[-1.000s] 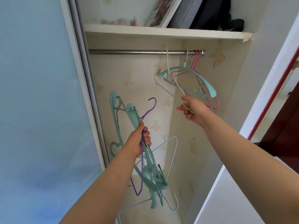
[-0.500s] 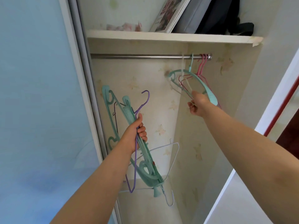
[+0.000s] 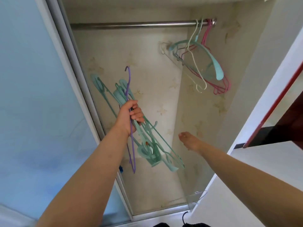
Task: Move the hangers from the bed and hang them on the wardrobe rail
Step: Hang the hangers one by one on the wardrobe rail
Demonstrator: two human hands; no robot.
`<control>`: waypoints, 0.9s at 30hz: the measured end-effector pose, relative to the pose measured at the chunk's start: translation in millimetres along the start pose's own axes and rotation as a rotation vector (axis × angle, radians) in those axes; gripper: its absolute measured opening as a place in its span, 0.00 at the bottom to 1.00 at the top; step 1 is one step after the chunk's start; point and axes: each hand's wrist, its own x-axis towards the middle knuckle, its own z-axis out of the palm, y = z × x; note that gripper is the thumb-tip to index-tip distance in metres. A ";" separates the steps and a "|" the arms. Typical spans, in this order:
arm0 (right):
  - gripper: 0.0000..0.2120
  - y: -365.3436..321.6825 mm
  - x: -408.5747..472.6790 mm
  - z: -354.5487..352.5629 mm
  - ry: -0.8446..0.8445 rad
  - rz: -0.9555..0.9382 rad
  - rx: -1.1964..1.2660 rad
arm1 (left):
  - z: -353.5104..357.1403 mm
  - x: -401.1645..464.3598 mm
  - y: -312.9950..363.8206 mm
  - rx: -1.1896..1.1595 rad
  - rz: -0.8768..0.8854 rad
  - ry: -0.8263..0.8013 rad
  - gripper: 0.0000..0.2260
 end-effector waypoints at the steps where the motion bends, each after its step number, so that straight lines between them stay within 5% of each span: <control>1: 0.25 17.1 -1.9 8.7 -0.044 0.029 -0.062 | 1.5 -0.7 -1.0 -0.002 0.002 0.002 0.17; 5: 0.24 62.6 -12.9 26.8 -0.127 0.157 -0.117 | -1.7 -5.2 -14.9 0.043 0.010 0.034 0.17; 8: 0.21 69.1 -20.4 38.1 -0.065 0.015 0.008 | -9.0 -9.7 -31.5 0.070 -0.010 0.063 0.17; 13: 0.52 51.6 -40.1 57.2 -0.263 -0.150 0.026 | -22.5 -19.8 -54.4 -0.002 -0.037 0.023 0.15; 19: 0.64 65.5 -54.4 60.9 -0.541 -0.182 -0.264 | -38.6 -30.8 -64.0 -0.028 -0.088 -0.071 0.14; 23: 0.49 78.9 -57.5 66.6 -0.202 -0.217 -0.171 | -45.7 -32.5 -59.5 -0.023 -0.109 -0.036 0.09; 27: 0.32 87.0 -59.3 55.8 0.081 -0.291 -0.053 | -48.0 -30.7 -57.5 0.060 -0.110 0.173 0.08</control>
